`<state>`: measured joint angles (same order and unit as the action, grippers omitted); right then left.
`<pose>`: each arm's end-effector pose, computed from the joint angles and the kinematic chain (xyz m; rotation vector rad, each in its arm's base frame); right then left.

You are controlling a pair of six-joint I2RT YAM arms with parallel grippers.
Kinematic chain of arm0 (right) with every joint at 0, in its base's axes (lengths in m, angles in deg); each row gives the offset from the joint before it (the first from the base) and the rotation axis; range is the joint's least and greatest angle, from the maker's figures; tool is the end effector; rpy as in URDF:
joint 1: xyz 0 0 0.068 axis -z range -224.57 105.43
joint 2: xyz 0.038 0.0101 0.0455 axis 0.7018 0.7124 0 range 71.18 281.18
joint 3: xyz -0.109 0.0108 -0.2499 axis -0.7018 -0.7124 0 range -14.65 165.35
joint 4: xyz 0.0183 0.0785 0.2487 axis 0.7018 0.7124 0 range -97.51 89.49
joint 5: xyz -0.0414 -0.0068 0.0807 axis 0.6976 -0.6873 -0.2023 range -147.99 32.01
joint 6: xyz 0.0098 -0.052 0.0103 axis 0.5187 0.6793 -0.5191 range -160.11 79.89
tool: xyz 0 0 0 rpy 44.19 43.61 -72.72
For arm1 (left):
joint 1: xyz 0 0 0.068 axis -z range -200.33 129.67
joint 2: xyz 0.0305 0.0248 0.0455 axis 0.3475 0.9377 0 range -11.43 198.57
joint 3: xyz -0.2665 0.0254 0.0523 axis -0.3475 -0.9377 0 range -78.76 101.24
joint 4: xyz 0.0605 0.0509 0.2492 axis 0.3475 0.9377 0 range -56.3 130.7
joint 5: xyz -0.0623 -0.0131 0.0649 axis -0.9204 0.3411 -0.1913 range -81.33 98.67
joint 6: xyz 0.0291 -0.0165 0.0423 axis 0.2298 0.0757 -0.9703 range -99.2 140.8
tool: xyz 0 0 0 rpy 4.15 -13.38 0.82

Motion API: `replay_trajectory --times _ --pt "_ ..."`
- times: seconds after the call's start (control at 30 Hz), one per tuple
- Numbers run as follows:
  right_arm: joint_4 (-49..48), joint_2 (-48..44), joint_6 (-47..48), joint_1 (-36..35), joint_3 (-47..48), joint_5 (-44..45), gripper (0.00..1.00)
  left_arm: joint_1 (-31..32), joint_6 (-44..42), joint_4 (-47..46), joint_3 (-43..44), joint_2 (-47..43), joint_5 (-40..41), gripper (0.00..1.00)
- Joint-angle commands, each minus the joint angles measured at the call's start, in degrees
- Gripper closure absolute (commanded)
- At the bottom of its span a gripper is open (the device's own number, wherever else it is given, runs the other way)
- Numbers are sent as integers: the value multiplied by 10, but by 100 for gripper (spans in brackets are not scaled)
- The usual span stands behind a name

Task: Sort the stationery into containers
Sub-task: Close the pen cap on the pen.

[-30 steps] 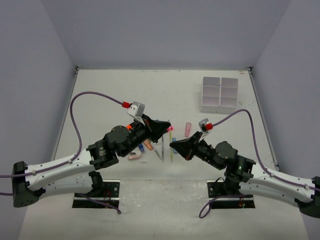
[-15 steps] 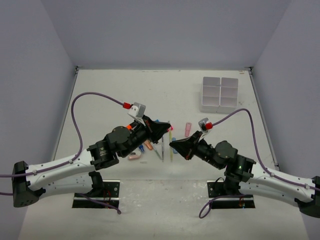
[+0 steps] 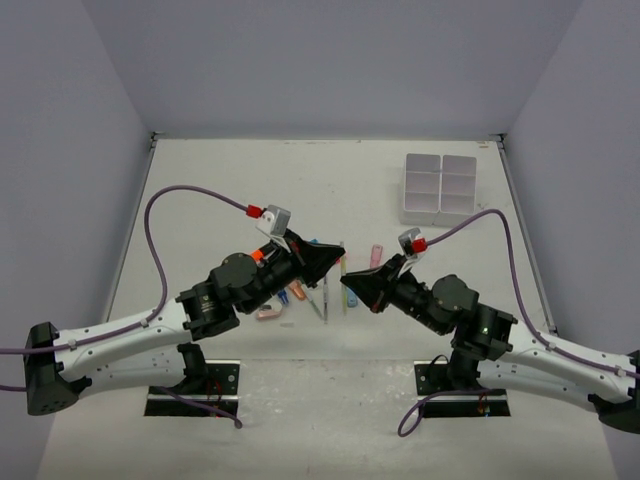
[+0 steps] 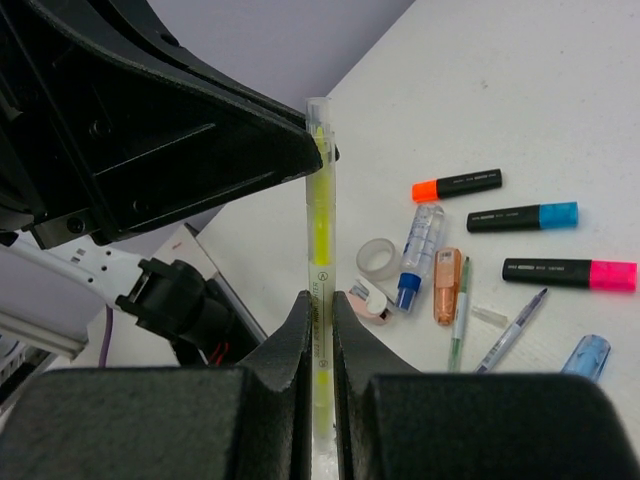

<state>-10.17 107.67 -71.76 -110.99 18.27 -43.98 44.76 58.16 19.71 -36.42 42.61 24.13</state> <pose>0.0738 0.1473 0.3136 -0.3108 1.6780 1.1229 0.1034 -0.2004 0.3405 0.1689 1.6537 -1.1957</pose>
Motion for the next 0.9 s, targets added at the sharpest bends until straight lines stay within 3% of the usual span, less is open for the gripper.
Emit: replay_trajectory --times 0.0,0.2,0.27,0.33,0.37,0.53,0.63,0.7,0.87 --pt "-26 13 50 -2 65 33 100 -1 -4 -4 -11 0 -38 100" --pt "-34 16 93 0 108 57 100 -1 -11 2 -21 -18 -38 100" --pt "-26 25 104 0 115 29 100 -1 -15 15 -13 -22 -29 78" --pt "-42 33 114 0 104 -7 100 -1 -21 23 -3 -24 -22 67" --pt "-54 32 115 0 86 -19 100 -1 -23 26 2 -23 -18 68" --pt "-92 32 105 0 49 -49 100 -1 -31 44 33 -14 -19 90" --pt "-95 34 105 0 45 -57 100 -1 -37 37 39 -14 -34 92" --pt "-102 33 106 0 42 -73 100 -1 -48 31 41 -16 -51 100" --pt "-114 31 109 1 30 -101 99 -1 -70 0 33 -24 -87 100"
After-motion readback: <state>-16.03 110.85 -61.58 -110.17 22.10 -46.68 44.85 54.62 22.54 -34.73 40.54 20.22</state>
